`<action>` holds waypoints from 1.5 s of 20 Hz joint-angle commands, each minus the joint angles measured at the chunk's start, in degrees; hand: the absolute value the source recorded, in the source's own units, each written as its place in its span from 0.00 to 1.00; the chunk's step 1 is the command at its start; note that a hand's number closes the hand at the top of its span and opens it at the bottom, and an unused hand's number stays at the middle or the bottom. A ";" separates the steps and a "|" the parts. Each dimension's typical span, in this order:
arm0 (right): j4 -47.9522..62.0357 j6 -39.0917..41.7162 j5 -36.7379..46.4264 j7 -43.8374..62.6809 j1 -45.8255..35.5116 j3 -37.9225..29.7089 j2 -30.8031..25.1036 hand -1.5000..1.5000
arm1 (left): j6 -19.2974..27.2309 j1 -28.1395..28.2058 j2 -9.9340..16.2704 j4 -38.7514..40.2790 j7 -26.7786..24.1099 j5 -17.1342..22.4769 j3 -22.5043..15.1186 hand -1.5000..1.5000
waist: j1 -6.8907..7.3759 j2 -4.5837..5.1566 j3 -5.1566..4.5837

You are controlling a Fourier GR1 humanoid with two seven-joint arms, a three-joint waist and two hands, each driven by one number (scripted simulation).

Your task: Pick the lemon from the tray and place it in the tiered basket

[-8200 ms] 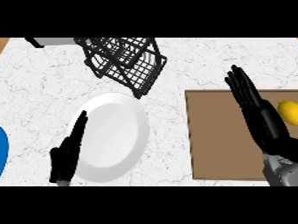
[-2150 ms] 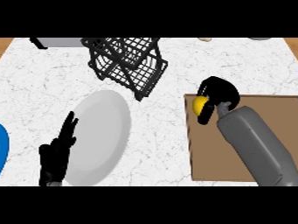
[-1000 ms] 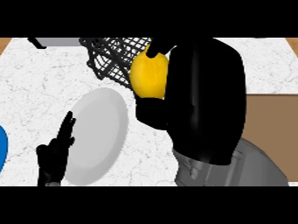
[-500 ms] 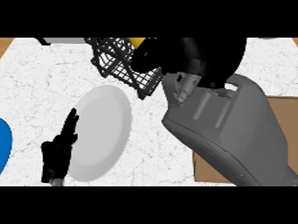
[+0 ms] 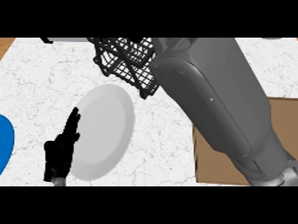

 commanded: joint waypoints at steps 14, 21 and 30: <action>29.08 -23.67 -5.36 -3.52 -2.77 -0.84 0.38 1.00 | -2.38 -0.52 -0.46 5.53 -0.49 0.04 0.21 0.50 | 0.99 0.74 -0.33; 31.46 -36.69 -17.73 -10.69 -0.84 -7.03 0.38 0.00 | -2.34 -1.57 -0.04 3.47 0.77 -0.59 -0.03 0.50 | 2.30 1.07 -0.28; 29.10 -54.84 -25.39 -20.29 0.26 -5.12 0.38 0.00 | -2.32 0.08 0.41 5.59 -2.36 -0.31 1.82 0.50 | 1.42 0.70 -0.31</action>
